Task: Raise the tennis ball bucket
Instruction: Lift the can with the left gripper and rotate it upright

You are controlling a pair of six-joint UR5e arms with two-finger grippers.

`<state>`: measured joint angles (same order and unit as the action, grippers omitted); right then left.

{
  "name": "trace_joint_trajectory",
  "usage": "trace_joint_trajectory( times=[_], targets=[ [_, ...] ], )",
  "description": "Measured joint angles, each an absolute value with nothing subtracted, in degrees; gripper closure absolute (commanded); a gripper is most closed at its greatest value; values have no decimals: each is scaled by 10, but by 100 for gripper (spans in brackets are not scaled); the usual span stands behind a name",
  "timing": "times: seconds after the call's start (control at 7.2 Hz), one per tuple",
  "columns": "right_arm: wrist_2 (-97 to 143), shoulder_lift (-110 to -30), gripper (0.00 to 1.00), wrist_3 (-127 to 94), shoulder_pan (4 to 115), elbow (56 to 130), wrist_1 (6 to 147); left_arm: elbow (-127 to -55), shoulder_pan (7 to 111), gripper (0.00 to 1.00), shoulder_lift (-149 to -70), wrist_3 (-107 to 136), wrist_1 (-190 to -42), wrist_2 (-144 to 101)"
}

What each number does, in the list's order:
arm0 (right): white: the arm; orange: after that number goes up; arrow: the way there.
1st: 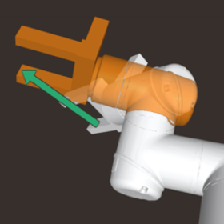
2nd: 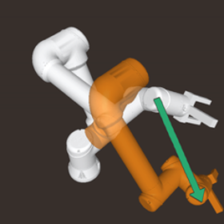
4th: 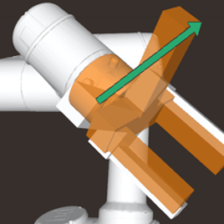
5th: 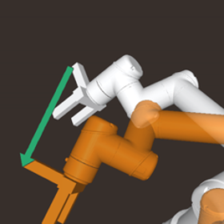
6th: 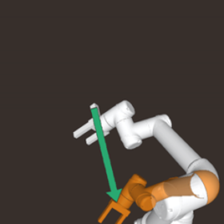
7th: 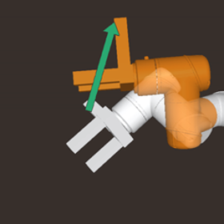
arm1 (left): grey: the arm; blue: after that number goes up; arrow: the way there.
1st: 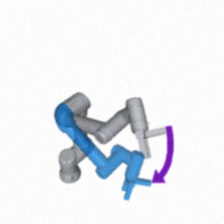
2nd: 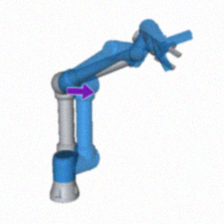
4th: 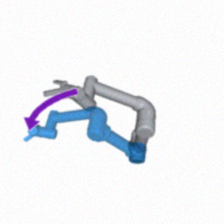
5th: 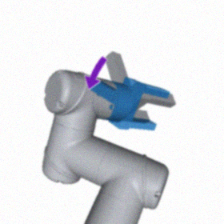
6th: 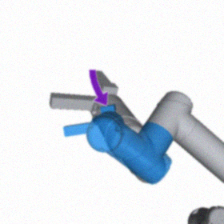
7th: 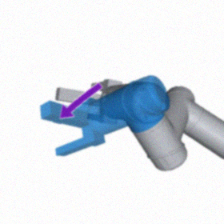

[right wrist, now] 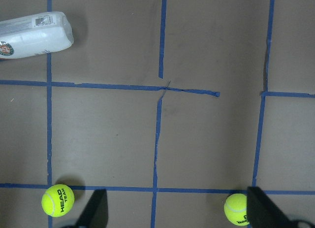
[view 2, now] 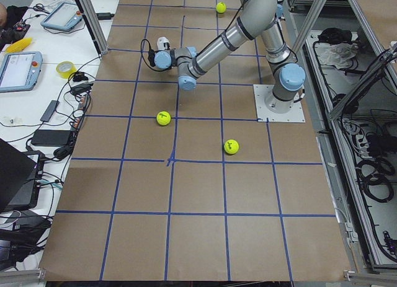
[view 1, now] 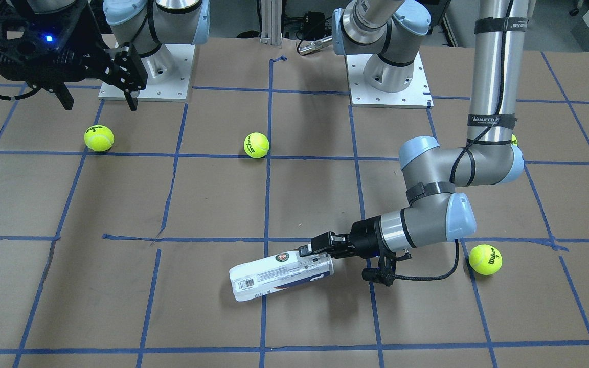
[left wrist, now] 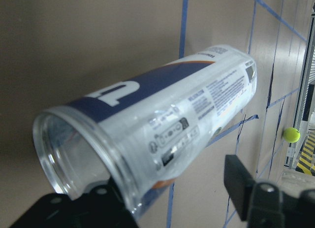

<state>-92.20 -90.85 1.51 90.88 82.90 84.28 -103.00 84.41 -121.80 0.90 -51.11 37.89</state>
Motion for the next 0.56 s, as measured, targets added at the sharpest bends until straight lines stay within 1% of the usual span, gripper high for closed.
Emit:
trace_joint_trajectory(
  times=[0.28,0.56],
  targets=[
    [-922,-909,0,-3,909,830,844,-999,851,100,-1205,117,-510,377],
    [-920,-909,0,-6,909,830,845,-929,861,100,-1188,267,-518,385]
  ],
)
